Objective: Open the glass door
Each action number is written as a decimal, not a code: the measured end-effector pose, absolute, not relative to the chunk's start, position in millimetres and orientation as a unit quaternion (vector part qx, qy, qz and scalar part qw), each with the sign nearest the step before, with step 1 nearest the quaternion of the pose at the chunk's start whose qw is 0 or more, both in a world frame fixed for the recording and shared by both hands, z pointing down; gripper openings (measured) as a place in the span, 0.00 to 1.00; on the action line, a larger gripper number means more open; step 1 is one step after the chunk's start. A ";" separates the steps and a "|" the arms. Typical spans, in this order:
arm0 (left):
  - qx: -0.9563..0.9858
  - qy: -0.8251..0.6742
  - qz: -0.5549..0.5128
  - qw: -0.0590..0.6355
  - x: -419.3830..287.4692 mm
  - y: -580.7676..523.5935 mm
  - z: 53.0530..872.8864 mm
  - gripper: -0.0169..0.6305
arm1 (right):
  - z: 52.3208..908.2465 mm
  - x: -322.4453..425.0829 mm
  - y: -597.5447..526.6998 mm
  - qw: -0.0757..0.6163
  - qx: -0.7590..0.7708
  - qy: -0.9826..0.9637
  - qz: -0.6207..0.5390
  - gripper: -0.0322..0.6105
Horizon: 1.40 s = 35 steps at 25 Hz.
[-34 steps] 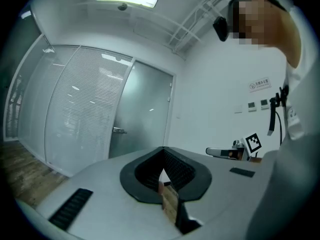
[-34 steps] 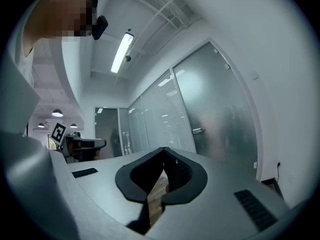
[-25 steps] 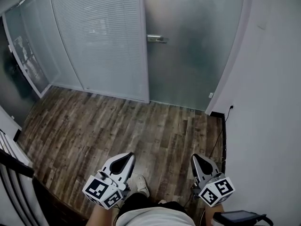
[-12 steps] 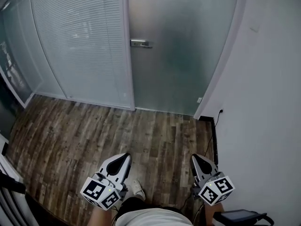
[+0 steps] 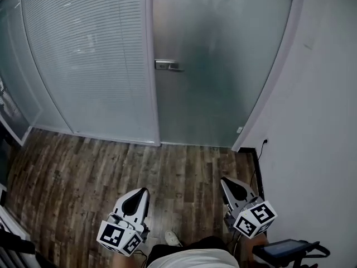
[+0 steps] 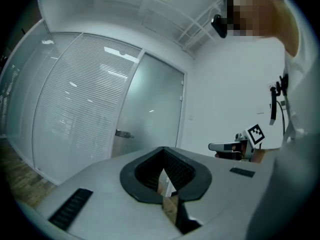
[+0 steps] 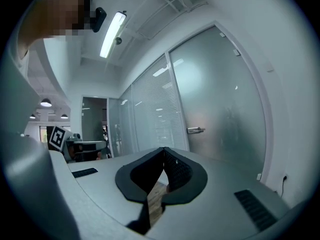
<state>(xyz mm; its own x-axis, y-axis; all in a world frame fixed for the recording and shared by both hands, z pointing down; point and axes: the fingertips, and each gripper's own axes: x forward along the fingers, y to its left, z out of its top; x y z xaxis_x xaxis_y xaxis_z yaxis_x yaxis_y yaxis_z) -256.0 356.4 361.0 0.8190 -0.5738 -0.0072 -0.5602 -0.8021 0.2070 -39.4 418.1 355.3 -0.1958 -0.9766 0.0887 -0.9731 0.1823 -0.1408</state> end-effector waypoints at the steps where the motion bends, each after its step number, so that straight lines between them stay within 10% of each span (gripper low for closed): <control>1: 0.948 -0.301 -0.034 0.097 -258.7 348.0 362.0 0.02 | 354.1 -42.4 408.5 0.009 -0.634 0.769 -0.082 0.05; 17: 0.947 -0.309 -0.026 0.080 -245.1 245.7 366.2 0.03 | 353.3 -43.8 285.0 0.007 -0.604 0.794 -0.066 0.05; 35: 0.938 -0.335 -0.022 0.083 -49.5 86.0 330.3 0.03 | 339.2 160.6 129.7 0.037 -0.584 0.808 -0.072 0.05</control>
